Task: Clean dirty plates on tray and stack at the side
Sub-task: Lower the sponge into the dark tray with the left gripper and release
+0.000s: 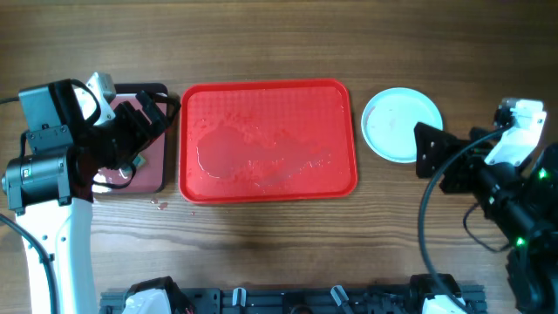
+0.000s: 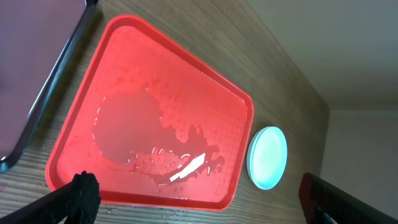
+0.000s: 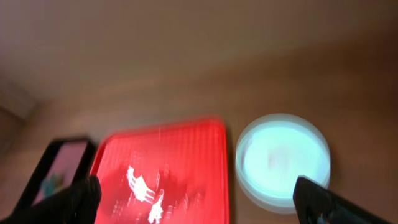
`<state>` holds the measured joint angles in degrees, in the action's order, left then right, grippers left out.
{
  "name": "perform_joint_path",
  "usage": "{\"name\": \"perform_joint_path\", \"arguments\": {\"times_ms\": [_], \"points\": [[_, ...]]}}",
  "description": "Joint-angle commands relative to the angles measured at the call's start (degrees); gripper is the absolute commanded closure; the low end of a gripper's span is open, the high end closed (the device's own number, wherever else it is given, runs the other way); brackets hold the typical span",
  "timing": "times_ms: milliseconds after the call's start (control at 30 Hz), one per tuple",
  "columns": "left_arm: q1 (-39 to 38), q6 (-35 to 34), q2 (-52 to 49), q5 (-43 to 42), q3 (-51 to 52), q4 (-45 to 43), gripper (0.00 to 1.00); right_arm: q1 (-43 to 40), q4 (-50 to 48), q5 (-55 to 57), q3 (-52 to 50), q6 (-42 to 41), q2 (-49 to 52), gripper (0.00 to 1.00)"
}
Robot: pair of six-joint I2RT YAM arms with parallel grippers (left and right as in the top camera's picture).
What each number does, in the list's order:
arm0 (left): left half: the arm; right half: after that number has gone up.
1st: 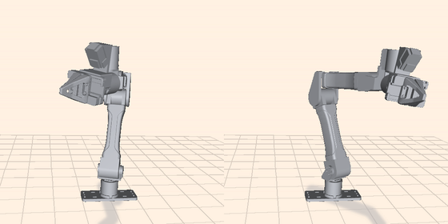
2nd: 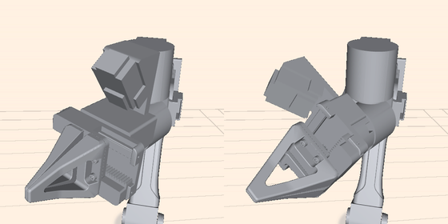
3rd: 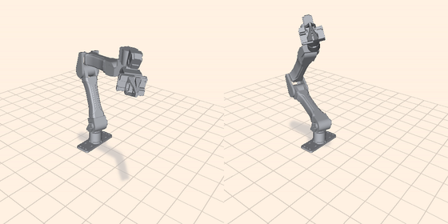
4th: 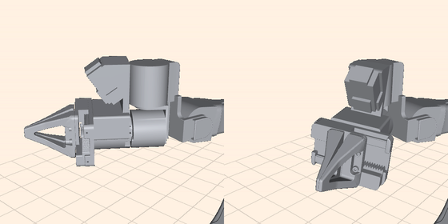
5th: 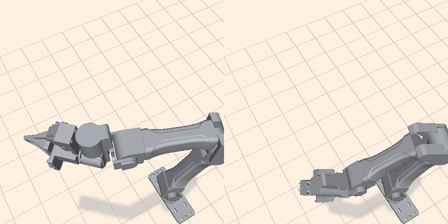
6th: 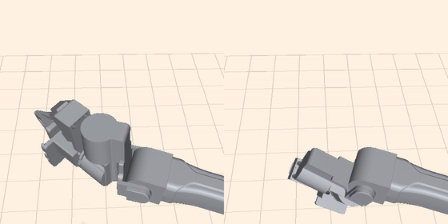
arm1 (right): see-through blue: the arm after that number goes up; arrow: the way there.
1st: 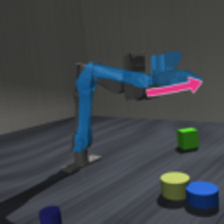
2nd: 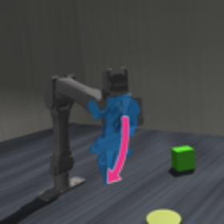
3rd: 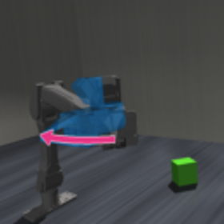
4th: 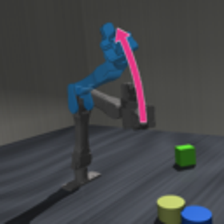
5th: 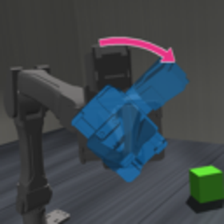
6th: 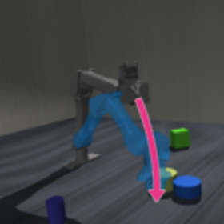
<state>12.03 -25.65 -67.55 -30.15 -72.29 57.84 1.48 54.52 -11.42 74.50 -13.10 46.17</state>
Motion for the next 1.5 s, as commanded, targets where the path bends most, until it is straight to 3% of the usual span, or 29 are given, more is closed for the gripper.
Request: {"name": "perform_joint_path", "arguments": {"times_ms": [0,200,267,333,533,633,1000,1133,1200,1267,1467], "points": [[0.09,-0.28,0.0,-1.27,-0.7,-0.09,0.0,0.17,-11.02,-1.79,-9.49,9.57,-3.96,0.0],[0.09,-0.28,0.0,-1.27,-0.7,-0.09,0.0,0.37,-47.32,-11.54,-48.78,8.7,-23.26,0.0],[0.09,-0.28,0.0,-1.27,-0.7,-0.09,0.0,1.4,-50.88,-8.76,-60.33,8.59,-33.64,0.0],[0.09,-0.28,0.0,-1.27,-0.7,-0.09,0.0,1.64,-52.83,-7.91,-64.65,8.57,-38.34,0.0],[0.09,-0.28,0.0,-1.27,-0.7,-0.09,0.0,1.75,-54.84,-7.91,-73.77,5.73,-44.33,0.0],[0.09,-0.28,0.0,-1.27,-0.7,-0.09,0.0,1.75,-56.11,-7.89,-74.2,1.01,-45.99,0.0],[0.09,-0.26,0.0,-1.25,-0.7,-0.09,0.0,1.75,-56.17,-7.91,-74.2,0.96,-45.22,0.0],[-0.98,-0.07,1.95,8.41,-0.24,-0.37,0.0,1.73,-56.17,-7.91,-74.2,0.98,-45.22,0.0],[-5.95,-0.07,8.52,18.82,5.66,-6.34,0.0,1.75,-56.17,-7.91,-74.2,0.96,-45.22,0.0],[-8.55,-0.07,19.56,23.87,18.51,-18.62,0.0,1.73,-56.17,-7.91,-74.2,0.94,-45.22,0.0],[-8.46,2.95,48.13,24.24,53.11,-44.3,0.0,1.75,-56.17,-7.91,-74.2,0.96,-45.22,0.0]]}}
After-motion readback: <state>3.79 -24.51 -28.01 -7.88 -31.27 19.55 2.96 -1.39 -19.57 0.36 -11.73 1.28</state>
